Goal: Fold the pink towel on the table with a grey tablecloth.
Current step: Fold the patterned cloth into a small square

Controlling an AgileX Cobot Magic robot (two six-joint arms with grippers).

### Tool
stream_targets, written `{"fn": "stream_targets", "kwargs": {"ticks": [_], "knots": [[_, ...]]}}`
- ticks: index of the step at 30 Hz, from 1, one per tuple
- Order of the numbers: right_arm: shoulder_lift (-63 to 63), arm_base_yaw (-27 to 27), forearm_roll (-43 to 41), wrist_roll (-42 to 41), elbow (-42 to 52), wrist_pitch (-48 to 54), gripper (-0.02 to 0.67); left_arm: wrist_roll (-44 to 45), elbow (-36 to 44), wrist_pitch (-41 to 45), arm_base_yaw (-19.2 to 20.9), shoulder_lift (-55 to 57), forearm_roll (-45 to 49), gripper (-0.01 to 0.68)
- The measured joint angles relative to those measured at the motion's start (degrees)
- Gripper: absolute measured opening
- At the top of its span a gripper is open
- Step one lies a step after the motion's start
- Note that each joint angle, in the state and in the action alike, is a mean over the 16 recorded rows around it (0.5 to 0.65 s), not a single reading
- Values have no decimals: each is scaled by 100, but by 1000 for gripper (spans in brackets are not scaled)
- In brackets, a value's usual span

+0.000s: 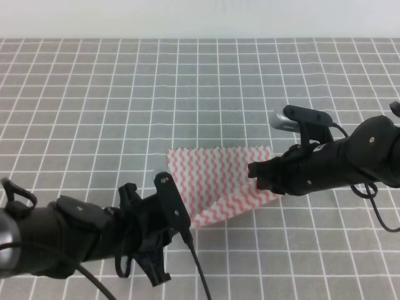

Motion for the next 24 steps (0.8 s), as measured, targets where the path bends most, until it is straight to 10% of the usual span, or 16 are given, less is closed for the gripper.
{"fn": "stream_targets", "kwargs": {"ticks": [24], "knots": [[61, -101, 8, -1, -11, -40, -13, -93, -548, -263, 62, 264, -1444, -3]]}}
